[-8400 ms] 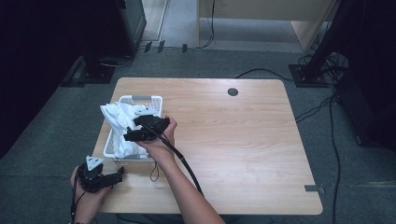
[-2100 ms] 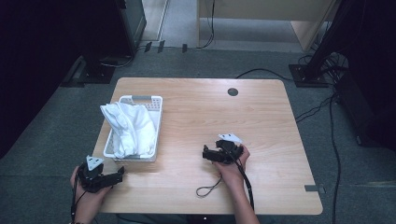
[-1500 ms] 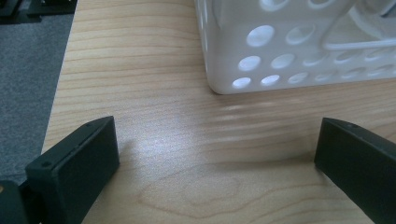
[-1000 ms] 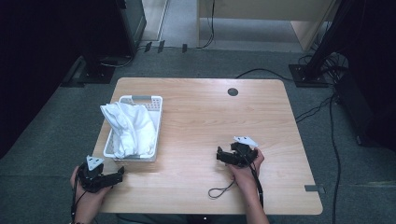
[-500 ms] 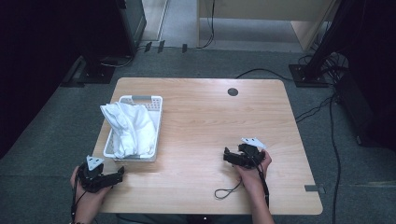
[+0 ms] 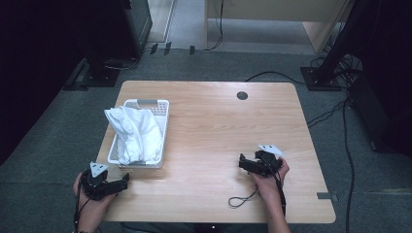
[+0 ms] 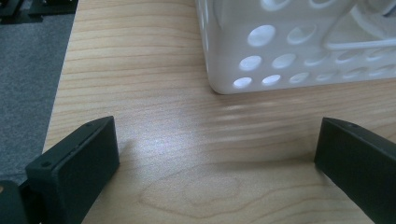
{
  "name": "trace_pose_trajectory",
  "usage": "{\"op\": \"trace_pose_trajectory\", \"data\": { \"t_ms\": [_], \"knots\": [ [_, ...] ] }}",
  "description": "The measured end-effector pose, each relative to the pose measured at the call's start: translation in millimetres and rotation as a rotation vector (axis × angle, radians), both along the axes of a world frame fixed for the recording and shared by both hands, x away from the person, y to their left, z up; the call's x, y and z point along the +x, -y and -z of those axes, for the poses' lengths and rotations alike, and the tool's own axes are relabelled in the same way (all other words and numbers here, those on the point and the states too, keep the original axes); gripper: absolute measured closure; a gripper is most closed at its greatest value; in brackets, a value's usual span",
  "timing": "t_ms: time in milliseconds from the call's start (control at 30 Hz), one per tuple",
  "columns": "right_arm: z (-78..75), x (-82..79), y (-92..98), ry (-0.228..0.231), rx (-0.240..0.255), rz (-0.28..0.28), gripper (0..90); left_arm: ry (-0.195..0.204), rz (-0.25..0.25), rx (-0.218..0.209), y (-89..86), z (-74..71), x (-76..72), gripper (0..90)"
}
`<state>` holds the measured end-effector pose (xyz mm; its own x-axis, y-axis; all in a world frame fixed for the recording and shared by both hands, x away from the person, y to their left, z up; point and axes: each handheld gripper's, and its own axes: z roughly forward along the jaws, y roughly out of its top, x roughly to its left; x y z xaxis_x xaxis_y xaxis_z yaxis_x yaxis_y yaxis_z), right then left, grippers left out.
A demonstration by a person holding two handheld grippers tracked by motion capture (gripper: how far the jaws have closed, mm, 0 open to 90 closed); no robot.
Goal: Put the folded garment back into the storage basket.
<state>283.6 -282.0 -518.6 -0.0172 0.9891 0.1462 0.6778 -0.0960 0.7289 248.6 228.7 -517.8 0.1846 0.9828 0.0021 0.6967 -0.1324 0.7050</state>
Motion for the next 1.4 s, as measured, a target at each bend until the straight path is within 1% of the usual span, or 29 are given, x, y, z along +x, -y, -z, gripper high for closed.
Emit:
{"op": "trace_pose_trajectory", "data": {
  "t_ms": [367,667,1167,1400],
  "knots": [
    [0.2,-6.0,16.0,0.0,0.008,0.028,0.0,0.0,-0.001,0.0,0.0,0.0,0.0,0.0],
    [1.0,-11.6,30.4,0.001,0.003,0.051,0.0,0.0,-0.002,0.001,0.0,0.0,0.0,0.0],
    [0.3,-19.1,51.5,0.005,0.018,0.093,0.0,-0.001,-0.003,0.002,-0.2,-0.1,0.0,0.0],
    [-0.2,-22.3,60.9,0.006,0.014,0.107,0.0,-0.001,-0.003,0.002,-0.2,-0.1,0.0,0.0]
  ]
}}
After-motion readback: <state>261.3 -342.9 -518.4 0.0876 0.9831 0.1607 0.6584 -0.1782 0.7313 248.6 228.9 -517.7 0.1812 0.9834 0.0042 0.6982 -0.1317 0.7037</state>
